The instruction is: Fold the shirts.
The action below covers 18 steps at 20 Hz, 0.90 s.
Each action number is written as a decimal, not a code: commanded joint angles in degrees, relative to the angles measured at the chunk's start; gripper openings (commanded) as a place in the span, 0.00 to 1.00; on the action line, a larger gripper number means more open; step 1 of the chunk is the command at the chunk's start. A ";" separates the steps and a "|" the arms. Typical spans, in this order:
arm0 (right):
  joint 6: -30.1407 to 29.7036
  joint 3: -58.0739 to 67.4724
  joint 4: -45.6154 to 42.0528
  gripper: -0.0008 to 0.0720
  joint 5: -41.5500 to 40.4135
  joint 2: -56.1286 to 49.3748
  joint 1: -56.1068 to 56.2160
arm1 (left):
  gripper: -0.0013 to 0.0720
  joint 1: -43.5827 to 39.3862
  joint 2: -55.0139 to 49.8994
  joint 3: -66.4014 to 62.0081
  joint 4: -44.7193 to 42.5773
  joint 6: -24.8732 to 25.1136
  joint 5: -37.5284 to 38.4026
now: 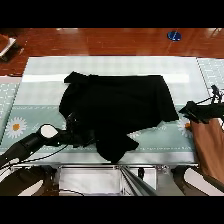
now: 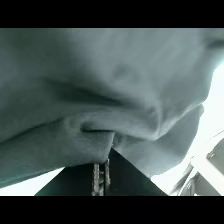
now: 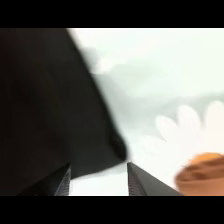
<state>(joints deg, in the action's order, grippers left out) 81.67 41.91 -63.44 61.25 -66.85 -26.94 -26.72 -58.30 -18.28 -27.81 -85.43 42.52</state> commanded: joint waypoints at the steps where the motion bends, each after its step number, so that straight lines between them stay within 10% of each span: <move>1: 2.32 0.00 -2.75 0.57 3.02 -4.48 -0.04 | 0.04 0.28 0.07 -1.53 0.46 0.94 -0.28; 9: -1.07 3.85 8.00 0.56 -2.64 -13.27 0.52 | 0.04 0.28 0.04 -1.51 0.44 0.94 -0.37; 13: -7.98 7.74 11.08 0.04 1.29 -16.52 6.14 | 0.04 1.64 0.44 -2.71 0.46 0.94 -2.34; 18: -7.10 31.54 15.98 0.04 7.80 -11.04 6.47 | 0.04 17.66 5.35 -22.16 0.44 5.31 0.22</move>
<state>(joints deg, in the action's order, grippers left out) 74.98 60.82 -51.03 65.56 -80.25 -21.12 -17.04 -55.24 -30.28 -27.42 -82.41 41.60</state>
